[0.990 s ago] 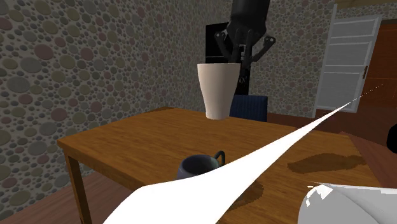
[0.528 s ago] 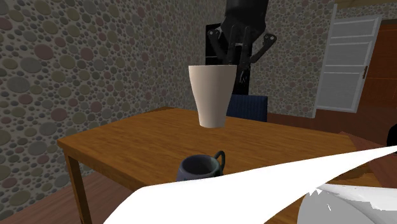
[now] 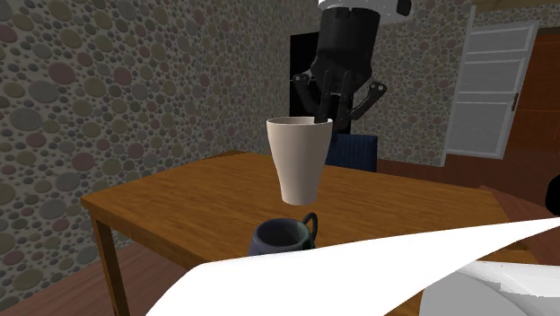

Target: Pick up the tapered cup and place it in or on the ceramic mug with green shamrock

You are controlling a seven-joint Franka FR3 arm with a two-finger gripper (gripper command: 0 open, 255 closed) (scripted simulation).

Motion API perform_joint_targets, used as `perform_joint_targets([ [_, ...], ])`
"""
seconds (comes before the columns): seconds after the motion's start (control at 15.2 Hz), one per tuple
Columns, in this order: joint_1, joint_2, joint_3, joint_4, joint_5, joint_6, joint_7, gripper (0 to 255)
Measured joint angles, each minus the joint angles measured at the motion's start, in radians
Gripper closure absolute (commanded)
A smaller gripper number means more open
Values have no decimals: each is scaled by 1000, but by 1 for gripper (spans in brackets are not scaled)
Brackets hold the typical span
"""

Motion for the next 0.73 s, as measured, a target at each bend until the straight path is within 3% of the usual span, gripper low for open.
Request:
perform_joint_targets([
  [0.73,0,-2,2,-145,6,143,-16,255],
])
